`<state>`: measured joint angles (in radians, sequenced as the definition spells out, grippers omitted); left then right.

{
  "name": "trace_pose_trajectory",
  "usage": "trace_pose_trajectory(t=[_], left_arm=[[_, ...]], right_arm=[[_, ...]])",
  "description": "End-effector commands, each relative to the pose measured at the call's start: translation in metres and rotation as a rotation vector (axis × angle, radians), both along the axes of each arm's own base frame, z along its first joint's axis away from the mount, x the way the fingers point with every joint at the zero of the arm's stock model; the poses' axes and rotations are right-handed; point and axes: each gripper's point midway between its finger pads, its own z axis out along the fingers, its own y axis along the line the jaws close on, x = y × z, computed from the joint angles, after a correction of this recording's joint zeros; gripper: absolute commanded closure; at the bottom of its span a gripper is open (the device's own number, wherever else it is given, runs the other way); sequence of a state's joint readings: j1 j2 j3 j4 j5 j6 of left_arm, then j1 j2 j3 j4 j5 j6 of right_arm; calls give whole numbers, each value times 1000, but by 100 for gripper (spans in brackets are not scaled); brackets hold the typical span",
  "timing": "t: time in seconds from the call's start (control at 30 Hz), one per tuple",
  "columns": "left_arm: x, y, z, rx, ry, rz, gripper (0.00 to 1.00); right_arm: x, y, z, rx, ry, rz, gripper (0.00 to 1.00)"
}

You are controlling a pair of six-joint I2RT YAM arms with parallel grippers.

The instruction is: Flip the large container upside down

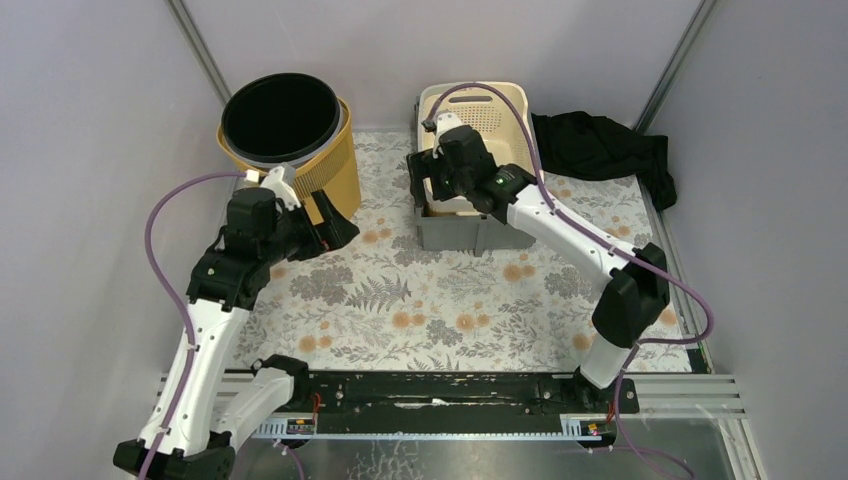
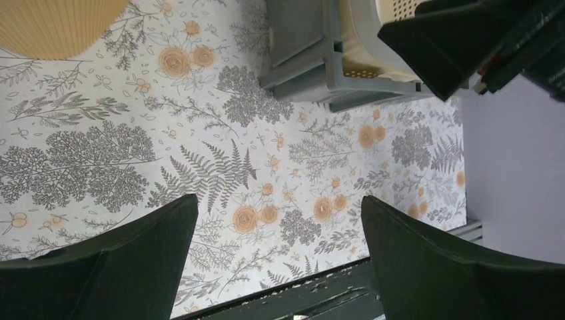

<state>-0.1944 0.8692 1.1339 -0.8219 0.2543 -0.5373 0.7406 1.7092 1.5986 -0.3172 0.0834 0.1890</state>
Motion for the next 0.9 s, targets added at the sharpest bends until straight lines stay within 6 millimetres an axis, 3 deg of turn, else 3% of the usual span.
trace_pose_trajectory(t=[0.0,0.37,0.63,0.87], left_arm=[[13,-8,0,52,-60,-12,0],[10,-30,-26,114,-15,-29,0],[7,-29,-31,126,-11,-30,0],[7,-30,-36,128,-4,-35,0]], right_arm=[[10,-15,8,-97,-4,-65,12],[38,-28,-19,-296,20,-153,26],[42,-26,-36,-331,50,-152,37],[41,-42,-45,-412,64,-206,50]])
